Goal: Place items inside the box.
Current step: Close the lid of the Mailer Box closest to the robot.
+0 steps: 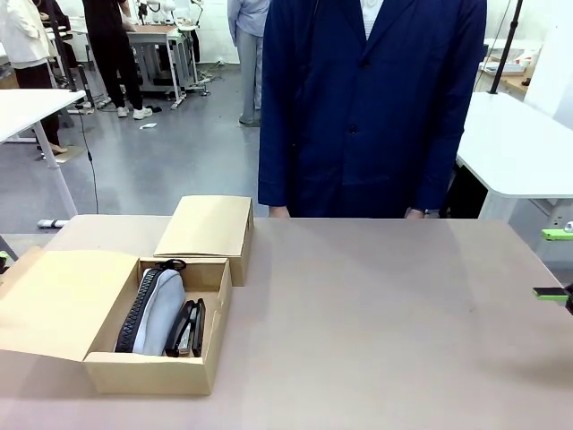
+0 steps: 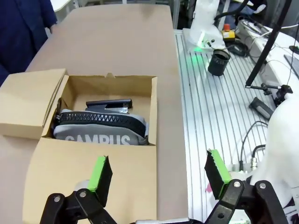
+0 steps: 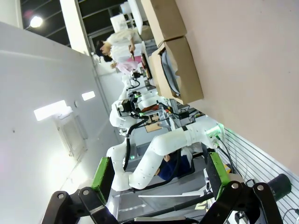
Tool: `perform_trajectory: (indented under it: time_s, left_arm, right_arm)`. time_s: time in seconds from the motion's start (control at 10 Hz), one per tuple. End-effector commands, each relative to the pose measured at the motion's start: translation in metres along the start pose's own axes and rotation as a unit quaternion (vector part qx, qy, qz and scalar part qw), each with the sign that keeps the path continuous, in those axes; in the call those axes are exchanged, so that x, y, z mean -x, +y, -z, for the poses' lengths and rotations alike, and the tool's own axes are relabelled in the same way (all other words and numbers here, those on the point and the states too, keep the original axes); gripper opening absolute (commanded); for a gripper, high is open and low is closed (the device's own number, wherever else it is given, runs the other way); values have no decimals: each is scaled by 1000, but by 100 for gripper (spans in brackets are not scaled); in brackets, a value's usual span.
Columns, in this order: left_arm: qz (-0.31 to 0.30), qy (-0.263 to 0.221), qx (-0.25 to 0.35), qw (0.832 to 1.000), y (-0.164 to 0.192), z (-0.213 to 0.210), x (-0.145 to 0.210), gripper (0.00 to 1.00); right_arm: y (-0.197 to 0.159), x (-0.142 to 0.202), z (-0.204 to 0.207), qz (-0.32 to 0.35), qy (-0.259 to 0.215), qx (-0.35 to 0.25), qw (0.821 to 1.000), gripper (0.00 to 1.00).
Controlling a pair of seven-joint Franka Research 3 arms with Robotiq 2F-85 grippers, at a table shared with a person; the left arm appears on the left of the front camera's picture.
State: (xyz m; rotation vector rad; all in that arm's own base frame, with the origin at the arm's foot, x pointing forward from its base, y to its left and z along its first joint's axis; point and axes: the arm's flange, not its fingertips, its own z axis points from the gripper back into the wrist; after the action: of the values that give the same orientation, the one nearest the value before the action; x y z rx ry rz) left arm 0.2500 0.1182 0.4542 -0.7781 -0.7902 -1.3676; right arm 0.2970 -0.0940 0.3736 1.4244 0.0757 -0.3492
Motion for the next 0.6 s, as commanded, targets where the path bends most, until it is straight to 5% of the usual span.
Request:
perform_trajectory:
  time_s: [0.0, 0.5]
  left_arm:
    - [-18, 6, -12, 1000, 14, -3, 19, 100]
    - [-47, 34, -94, 994, 43, -35, 83, 100]
  right_arm:
    - [3, 0, 1, 7, -7, 0, 1000, 100]
    - [3, 0, 1, 7, -7, 0, 1000, 100]
